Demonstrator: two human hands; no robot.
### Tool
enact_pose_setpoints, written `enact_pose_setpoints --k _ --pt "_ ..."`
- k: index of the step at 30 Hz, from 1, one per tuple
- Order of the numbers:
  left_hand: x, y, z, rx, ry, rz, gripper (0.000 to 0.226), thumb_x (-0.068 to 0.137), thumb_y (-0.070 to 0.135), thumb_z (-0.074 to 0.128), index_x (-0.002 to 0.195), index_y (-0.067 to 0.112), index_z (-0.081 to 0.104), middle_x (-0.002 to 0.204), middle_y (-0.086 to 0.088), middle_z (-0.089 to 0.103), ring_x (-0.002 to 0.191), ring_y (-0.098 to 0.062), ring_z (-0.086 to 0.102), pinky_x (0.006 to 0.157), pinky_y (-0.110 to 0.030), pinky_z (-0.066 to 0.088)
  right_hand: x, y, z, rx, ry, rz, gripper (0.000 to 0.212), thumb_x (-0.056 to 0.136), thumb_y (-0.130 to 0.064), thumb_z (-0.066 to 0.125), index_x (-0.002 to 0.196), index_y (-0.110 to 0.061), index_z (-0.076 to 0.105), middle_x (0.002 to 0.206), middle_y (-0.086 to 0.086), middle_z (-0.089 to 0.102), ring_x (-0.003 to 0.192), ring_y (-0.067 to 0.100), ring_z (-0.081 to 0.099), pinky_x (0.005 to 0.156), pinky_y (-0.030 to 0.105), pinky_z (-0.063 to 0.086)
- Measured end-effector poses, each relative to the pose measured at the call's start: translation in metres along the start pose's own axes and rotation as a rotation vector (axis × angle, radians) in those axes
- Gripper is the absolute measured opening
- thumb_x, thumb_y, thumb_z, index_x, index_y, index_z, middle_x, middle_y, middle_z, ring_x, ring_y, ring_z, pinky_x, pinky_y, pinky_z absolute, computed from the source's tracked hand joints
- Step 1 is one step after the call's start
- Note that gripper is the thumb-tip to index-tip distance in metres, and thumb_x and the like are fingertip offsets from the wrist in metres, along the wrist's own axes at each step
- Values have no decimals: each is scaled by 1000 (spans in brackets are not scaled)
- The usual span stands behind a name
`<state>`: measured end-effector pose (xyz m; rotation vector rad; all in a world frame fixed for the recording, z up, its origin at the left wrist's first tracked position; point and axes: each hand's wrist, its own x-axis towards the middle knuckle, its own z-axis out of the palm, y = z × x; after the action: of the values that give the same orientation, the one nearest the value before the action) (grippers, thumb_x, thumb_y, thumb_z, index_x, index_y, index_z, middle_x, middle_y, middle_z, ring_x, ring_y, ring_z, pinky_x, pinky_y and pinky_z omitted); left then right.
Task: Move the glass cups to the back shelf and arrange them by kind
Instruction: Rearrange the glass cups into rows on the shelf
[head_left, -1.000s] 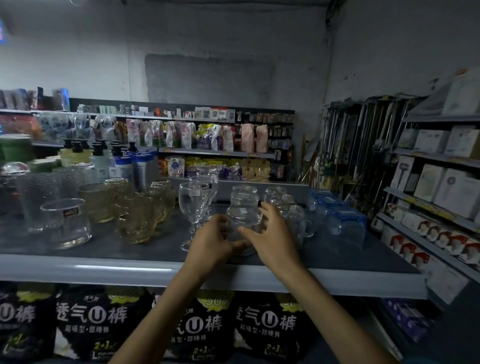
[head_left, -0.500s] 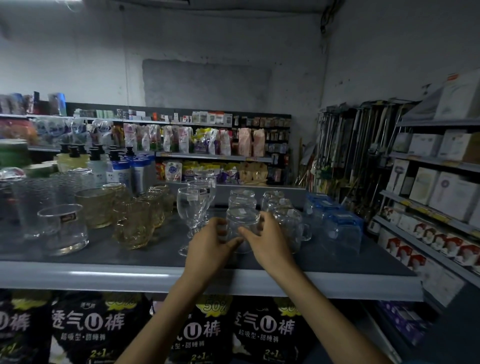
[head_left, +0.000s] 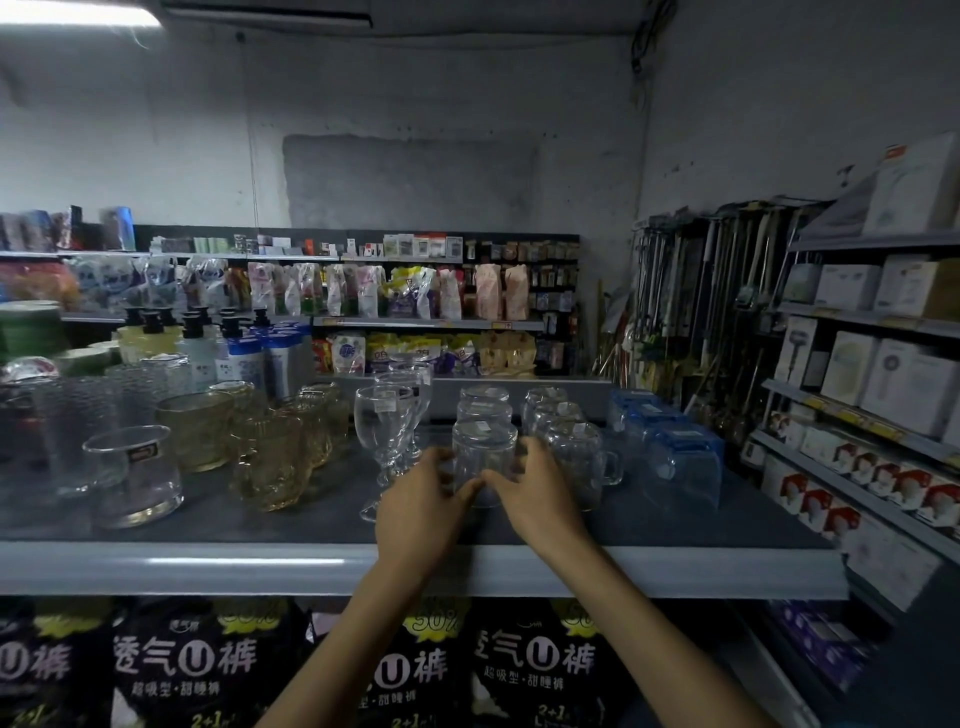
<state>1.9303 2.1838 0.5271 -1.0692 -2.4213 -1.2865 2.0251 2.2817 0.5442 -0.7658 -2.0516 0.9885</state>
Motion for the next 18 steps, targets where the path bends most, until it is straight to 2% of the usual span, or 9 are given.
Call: enact_pose_setpoints --k 4,11,18 --pt "0 -1 4 33 7 -8 55 92 57 68 137 27 55 115 9 74 104 -16 72 86 -41 59 0 2 -2 43 9 -18 29 94 -20 74 104 -26 48 96 -10 60 100 19 66 91 41 56" --pt "-1 2 7 105 22 -21 52 95 60 61 139 33 53 119 12 73 107 -15 71 88 -39 58 2 4 3 50 28 -21 25 95 -20 73 104 -28 51 107 -1 68 103 20 68 93 46 56" --pt "-1 5 9 122 18 -56 58 95 69 52 143 35 49 125 8 73 112 -21 71 91 -42 57 3 1 3 -4 41 -7 22 96 -24 71 106 -20 52 107 6 68 101 25 67 90 47 56"
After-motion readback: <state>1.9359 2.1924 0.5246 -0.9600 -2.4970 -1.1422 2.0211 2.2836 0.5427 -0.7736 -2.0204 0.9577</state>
